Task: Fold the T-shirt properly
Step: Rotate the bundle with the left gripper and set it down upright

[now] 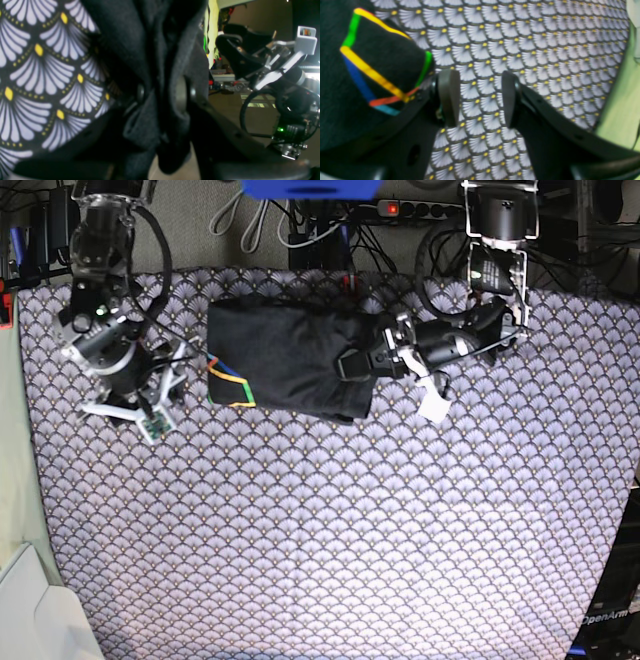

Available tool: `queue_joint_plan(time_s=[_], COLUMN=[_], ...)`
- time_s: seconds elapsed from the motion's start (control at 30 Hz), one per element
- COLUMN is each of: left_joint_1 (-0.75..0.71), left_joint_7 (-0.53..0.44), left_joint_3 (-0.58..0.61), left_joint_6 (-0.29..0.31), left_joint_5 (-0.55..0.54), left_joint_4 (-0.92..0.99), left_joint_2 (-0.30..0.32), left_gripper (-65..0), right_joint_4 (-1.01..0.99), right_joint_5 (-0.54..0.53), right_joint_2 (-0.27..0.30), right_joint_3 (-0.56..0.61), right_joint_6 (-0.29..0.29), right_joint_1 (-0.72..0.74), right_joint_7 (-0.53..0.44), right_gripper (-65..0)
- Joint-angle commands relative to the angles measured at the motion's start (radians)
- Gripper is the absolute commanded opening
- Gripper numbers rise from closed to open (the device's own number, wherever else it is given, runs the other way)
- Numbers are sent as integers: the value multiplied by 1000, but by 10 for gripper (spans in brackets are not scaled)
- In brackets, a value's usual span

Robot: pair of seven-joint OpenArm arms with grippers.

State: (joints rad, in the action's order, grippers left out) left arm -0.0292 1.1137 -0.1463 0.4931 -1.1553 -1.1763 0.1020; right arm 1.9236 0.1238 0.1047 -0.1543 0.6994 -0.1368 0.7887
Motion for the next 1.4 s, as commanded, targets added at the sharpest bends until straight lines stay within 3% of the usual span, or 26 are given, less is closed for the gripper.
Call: queue_joint_plan(time_s=[0.0,0.3,0.43,0.53,0.9,1.13,1.37], left_joint_1=[-7,45,76,120,303,430,547], left_joint_7=[6,6,6,6,7,16,7], left_joint_3=[4,49,115,167,354,537,727], left_joint_6=[-46,-61,-198,-265,-385,-413,-405], left_joint_5=[59,61,61,61,64,263,464], left_joint_4=[16,-12,-57,-69,-69,-58,-57], left_joint_2=[-6,-18,-20,-17,55,55,2], left_gripper=[-650,-646,-646,-646,-646,-646,-646], right_joint_4=[27,38,40,40,44,44,44], right_joint_5=[-13,-13,-14,-13,-14,-17,-19], right_joint_2=[7,7,7,8,8,5,3], right_joint_3=[-9,-49,-55,-55,-143,-247,-373], right_joint_6=[-1,-1,-1,-1,-1,-1,-1], right_joint_1=[10,7,-4,-4,6,29,52], right_joint_7=[-24,-21,-22,-22,-22,-24,-24], right_gripper=[-370,-370,-370,-370,-370,-370,-370])
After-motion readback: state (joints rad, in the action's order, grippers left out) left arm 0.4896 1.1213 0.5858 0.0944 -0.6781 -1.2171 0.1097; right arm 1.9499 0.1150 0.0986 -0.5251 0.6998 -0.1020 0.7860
